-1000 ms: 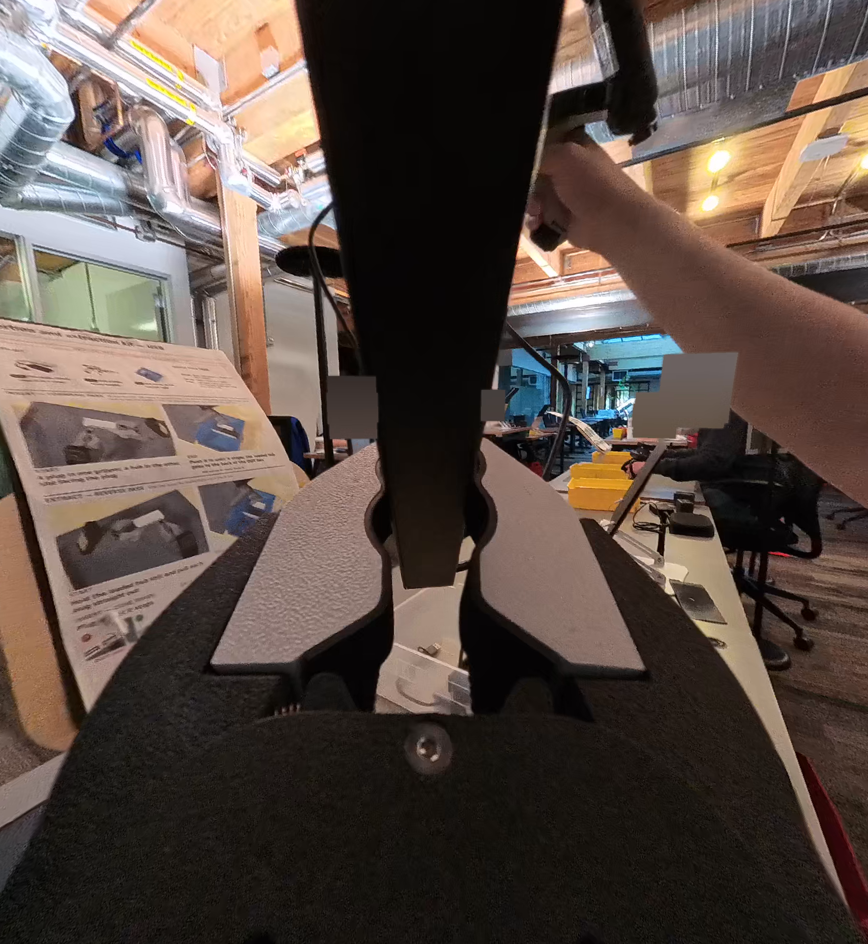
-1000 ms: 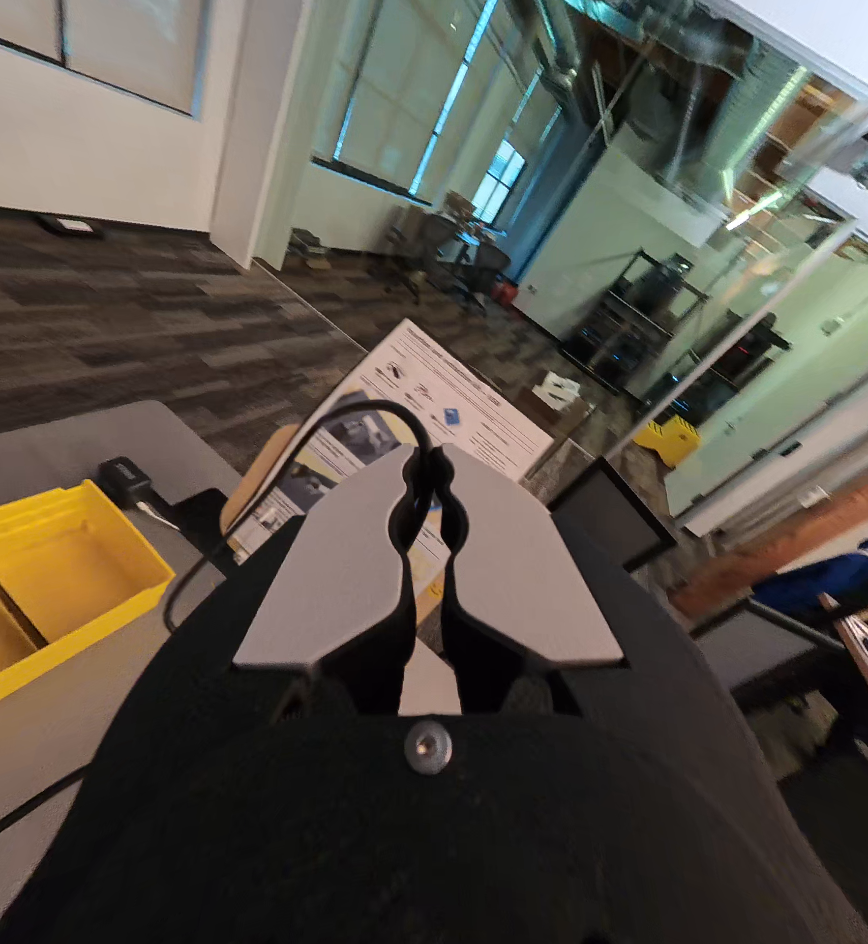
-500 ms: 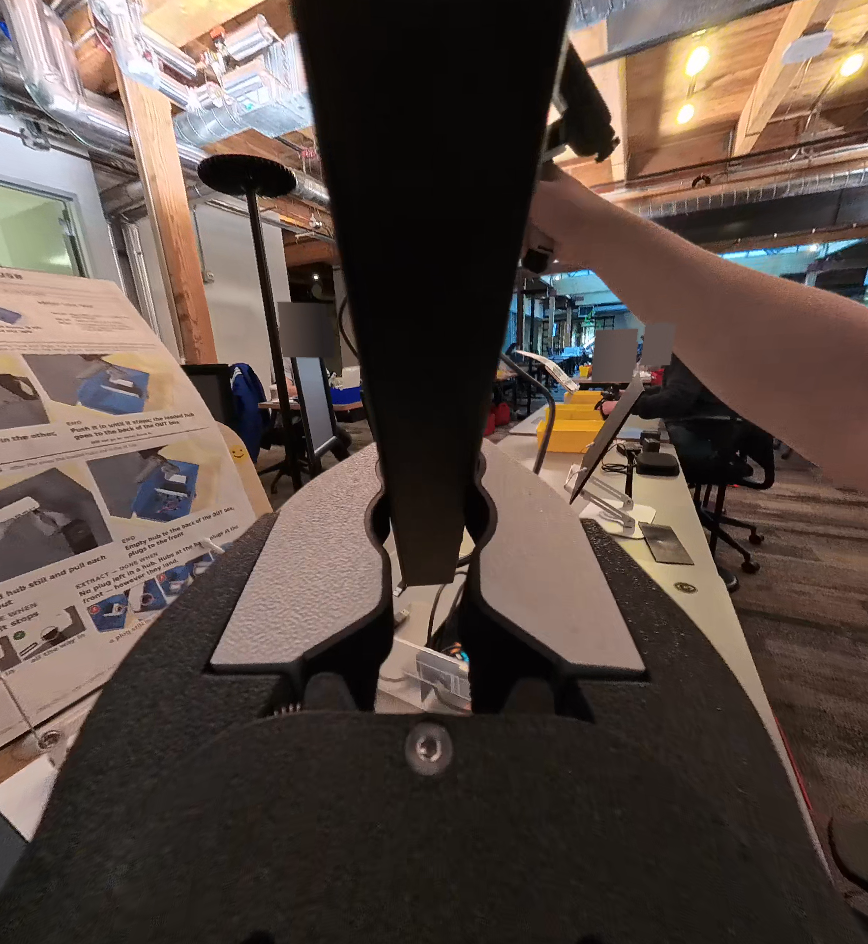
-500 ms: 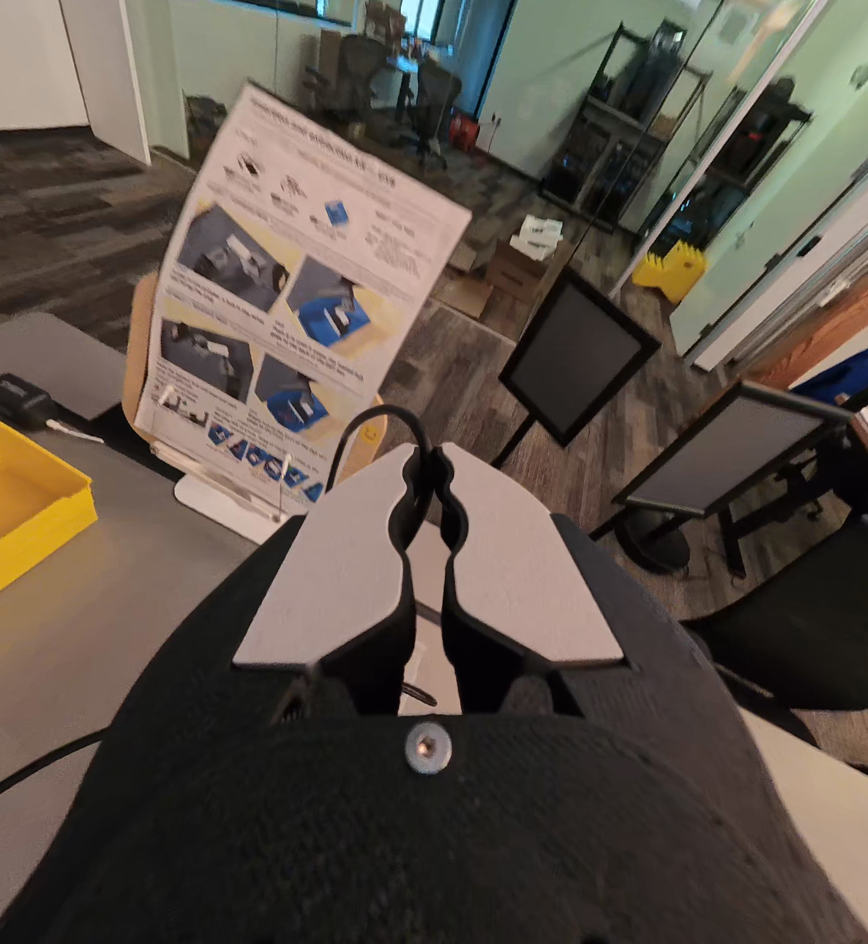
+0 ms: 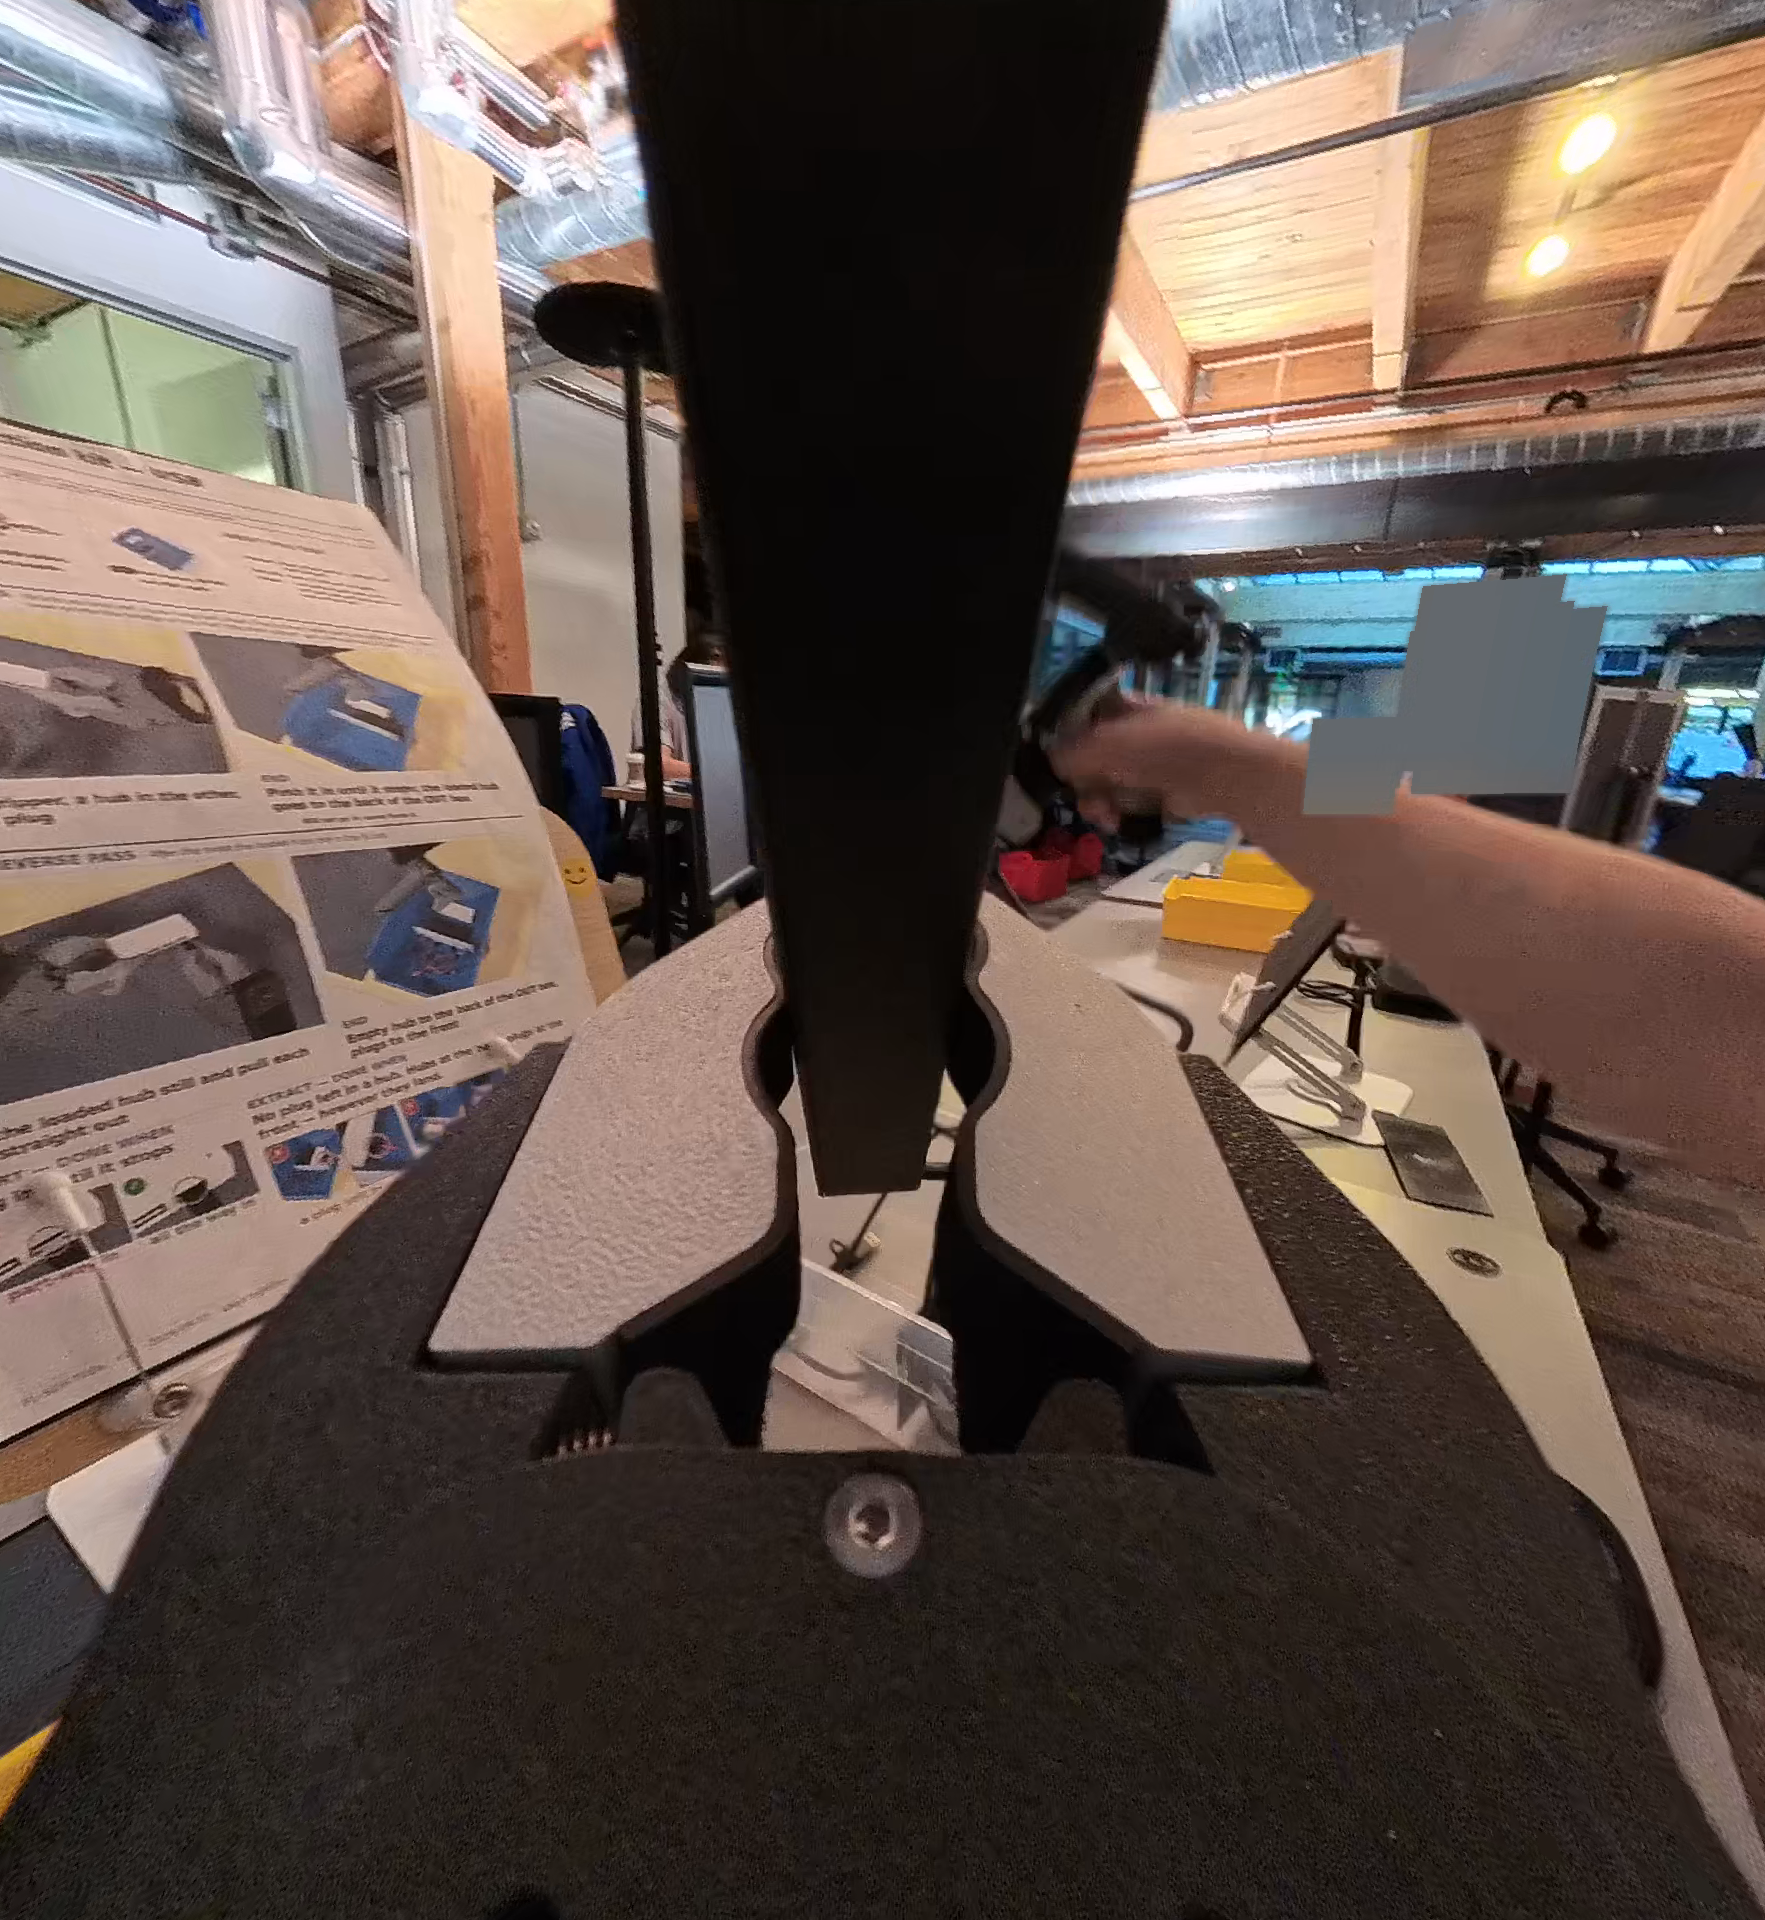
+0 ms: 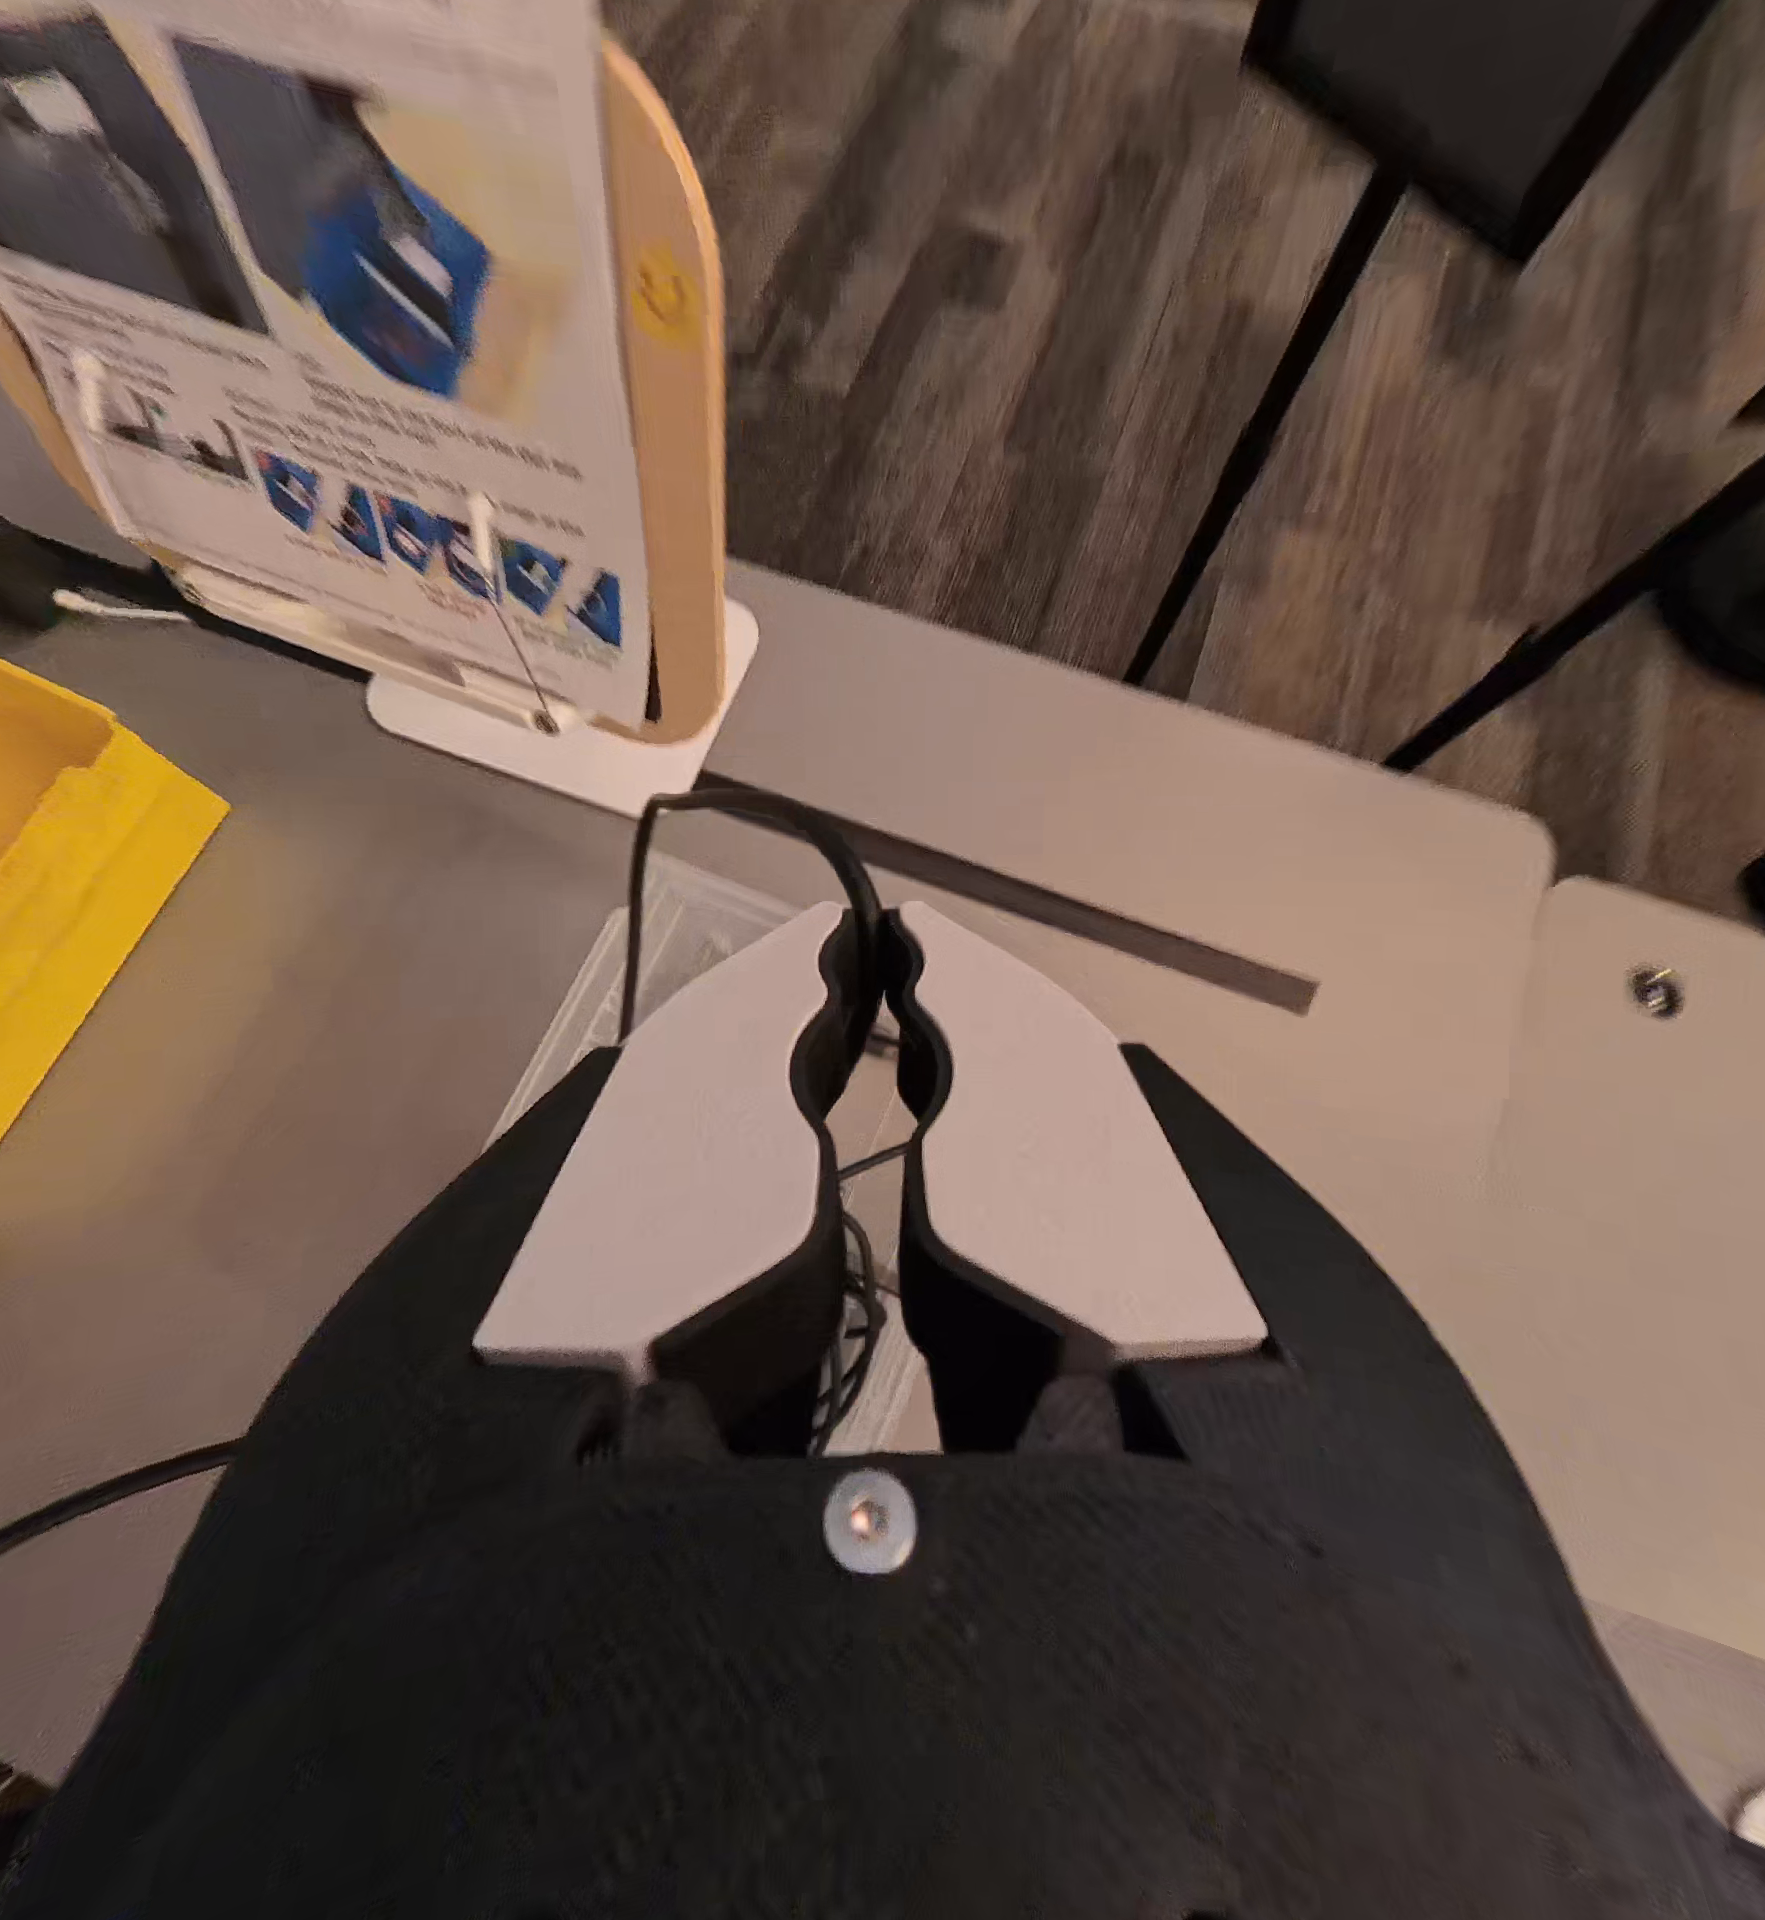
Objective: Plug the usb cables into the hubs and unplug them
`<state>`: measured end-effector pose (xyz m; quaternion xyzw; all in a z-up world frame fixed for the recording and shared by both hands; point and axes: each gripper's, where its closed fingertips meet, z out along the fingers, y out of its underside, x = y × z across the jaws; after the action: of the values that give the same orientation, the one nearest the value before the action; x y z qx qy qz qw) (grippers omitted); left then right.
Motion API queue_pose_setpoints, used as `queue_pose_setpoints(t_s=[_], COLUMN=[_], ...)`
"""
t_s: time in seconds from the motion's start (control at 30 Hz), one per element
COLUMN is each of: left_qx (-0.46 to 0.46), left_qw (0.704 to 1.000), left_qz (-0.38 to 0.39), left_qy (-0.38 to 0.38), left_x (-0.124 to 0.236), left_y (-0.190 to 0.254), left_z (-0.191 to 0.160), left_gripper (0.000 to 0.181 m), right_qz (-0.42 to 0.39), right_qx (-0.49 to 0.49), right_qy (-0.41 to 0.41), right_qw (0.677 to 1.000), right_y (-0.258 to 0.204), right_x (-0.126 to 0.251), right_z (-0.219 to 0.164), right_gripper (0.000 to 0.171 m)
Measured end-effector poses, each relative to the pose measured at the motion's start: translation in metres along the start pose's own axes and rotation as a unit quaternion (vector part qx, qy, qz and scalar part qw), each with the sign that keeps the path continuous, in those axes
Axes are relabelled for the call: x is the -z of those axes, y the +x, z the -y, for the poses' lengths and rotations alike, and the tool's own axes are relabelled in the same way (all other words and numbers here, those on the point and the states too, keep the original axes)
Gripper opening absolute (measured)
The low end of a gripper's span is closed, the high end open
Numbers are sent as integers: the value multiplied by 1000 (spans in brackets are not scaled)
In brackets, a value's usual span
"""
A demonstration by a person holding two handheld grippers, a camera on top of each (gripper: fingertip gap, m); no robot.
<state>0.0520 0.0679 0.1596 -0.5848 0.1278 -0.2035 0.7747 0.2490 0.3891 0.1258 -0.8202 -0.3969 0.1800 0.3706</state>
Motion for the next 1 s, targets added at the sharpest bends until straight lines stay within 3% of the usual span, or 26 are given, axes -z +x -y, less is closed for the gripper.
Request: queue_pose_setpoints(t_s=[0.2, 0.4, 0.5, 0.6, 0.77, 0.83, 1.0], left_qx=[-12, -28, -39, -52, -71, -85, -135], left_qw=[998, 995, 994, 994, 994, 993, 982], left_qz=[52, 89, 100, 95, 75, 73, 51], left_qy=[41, 42, 35, 8, -26, -32, -124], left_x=[5, 1, -3, -11, -29, -40, -96], left_y=[-16, -28, -30, -30, -22, -21, -22], left_z=[9, 4, 0, -9, -24, -26, -39], left_gripper=[25, 25, 25, 25, 25, 25, 26], right_qz=[12, -12, -49, 14, 97, 121, 53], right_qx=[30, 142, 179, 194, 244, 256, 301], right_qy=[-17, 16, 23, 11, -85, -71, -101], right_qw=[999, 990, 982, 981, 961, 956, 947], right_y=[20, 23, 33, 20, 11, 5, 22], right_x=[-99, -160, -171, -179, -180, -173, -165], right_z=[-61, -78, -83, -100, -167, -174, -182], right_gripper=[5, 6, 6, 7, 10, 12, 30])
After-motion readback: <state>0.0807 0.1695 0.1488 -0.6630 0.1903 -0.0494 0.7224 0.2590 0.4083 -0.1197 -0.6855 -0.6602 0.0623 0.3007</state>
